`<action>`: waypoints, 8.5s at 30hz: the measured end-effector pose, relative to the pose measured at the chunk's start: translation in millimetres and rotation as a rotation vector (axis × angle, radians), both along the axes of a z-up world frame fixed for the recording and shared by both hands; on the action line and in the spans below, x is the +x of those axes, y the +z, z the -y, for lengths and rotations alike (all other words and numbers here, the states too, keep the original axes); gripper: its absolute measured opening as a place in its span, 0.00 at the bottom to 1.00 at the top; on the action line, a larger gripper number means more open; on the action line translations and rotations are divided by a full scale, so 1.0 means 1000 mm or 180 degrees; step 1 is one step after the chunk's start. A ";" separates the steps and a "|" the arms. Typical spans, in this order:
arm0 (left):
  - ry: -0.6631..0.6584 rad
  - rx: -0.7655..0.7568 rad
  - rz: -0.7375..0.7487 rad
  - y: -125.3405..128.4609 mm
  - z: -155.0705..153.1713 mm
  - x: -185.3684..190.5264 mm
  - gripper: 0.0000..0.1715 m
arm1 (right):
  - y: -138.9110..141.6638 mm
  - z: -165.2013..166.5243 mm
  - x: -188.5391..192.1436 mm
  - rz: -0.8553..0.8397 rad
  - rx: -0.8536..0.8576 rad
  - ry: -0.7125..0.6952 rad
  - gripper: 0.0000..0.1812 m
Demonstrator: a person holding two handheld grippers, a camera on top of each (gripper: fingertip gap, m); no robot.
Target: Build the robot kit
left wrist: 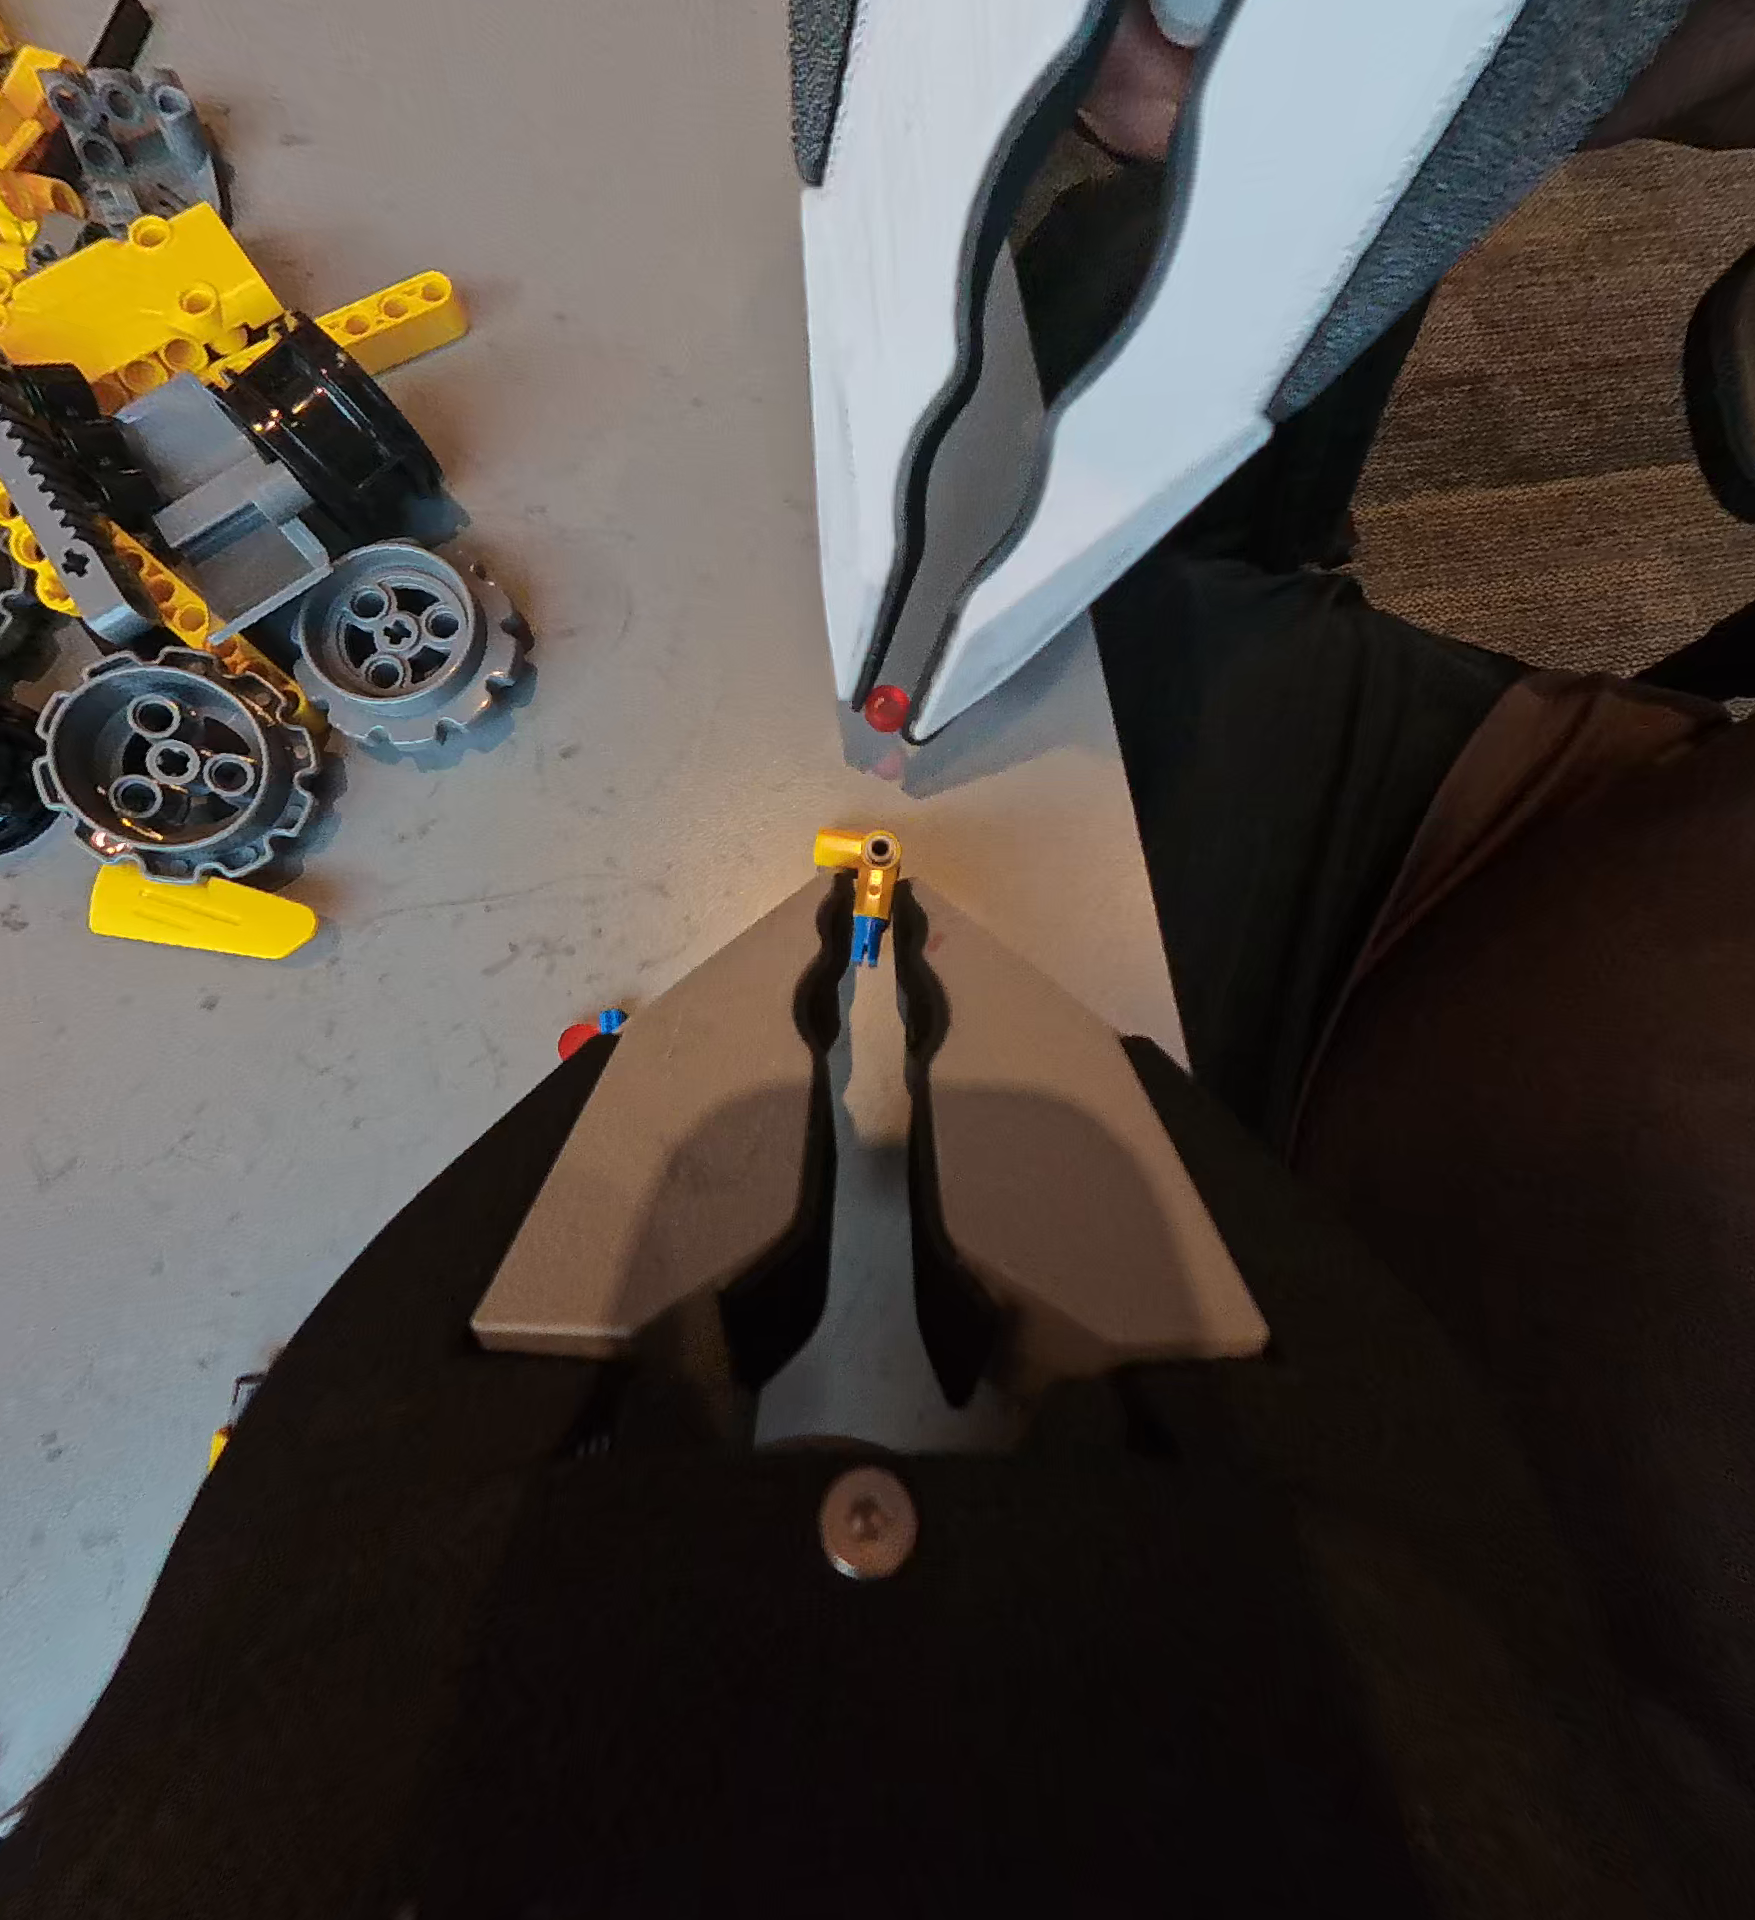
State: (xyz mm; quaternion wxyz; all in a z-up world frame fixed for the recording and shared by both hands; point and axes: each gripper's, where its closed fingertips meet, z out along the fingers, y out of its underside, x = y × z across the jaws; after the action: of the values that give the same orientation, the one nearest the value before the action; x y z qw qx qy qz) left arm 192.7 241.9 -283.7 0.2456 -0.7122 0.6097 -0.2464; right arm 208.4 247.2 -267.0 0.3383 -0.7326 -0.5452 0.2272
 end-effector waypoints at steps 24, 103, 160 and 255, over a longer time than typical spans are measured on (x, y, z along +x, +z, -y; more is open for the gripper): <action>0.0009 -0.0016 0.0282 0.000 0.004 0.007 0.02 | -0.004 0.007 -0.012 0.0063 -0.0017 0.0201 0.04; 0.0530 0.0932 0.1107 0.072 -0.019 0.016 0.11 | 0.066 -0.015 0.004 -0.3309 -0.3200 -0.0820 0.02; -0.0259 0.0062 -0.0496 0.000 0.026 -0.025 0.08 | 0.000 0.019 -0.023 -0.0733 -0.1078 -0.0715 0.05; -0.0148 0.0115 0.0246 0.000 0.000 0.006 0.02 | -0.011 0.004 -0.012 0.0861 -0.0529 0.0592 0.03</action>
State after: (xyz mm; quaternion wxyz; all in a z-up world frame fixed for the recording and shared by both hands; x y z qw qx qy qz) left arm 198.7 242.2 -283.4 0.2759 -0.6833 0.6205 -0.2683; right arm 196.8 243.6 -277.9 0.1778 -0.7283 -0.6305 0.2011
